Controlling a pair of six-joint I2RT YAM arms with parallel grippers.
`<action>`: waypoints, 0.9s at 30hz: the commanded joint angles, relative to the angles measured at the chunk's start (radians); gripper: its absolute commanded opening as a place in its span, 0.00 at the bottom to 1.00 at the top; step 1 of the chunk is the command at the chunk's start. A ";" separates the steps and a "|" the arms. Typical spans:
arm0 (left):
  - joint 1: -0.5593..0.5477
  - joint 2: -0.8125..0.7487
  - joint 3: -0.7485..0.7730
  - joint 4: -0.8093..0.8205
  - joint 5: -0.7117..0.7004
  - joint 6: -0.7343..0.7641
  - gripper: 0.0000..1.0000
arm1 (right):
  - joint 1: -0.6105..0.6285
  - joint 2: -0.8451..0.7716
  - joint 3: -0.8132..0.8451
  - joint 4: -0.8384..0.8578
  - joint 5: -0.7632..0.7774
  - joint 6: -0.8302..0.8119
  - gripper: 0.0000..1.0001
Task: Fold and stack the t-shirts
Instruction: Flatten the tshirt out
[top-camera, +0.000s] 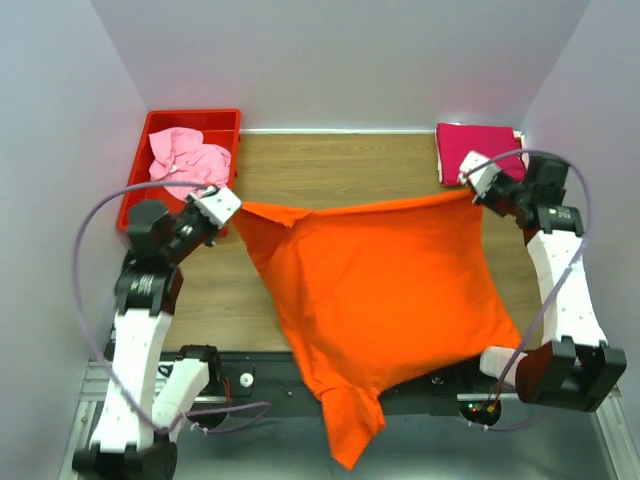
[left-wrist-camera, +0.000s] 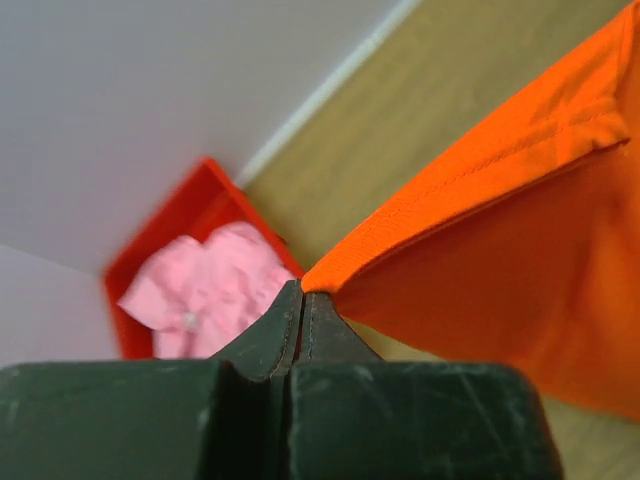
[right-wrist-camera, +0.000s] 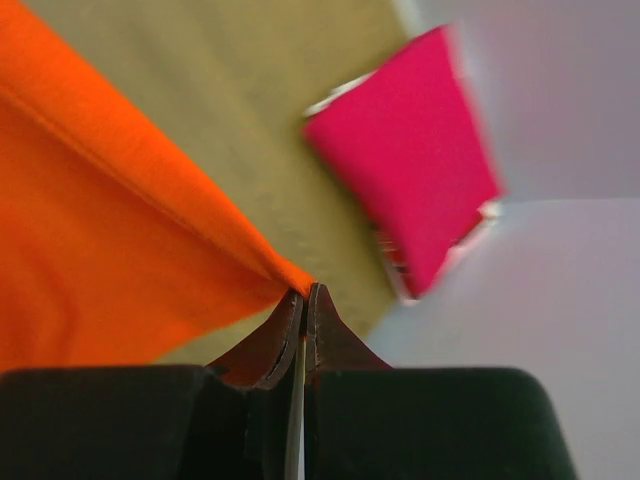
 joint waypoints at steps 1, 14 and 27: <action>-0.010 0.170 -0.099 0.197 0.014 -0.019 0.00 | 0.026 0.047 -0.155 0.188 -0.051 -0.097 0.01; -0.130 0.797 0.177 0.381 -0.286 -0.146 0.00 | 0.055 0.563 0.061 0.381 0.090 0.084 0.01; -0.121 0.844 0.328 0.332 -0.322 -0.173 0.00 | 0.049 0.606 0.147 0.369 0.173 0.163 0.01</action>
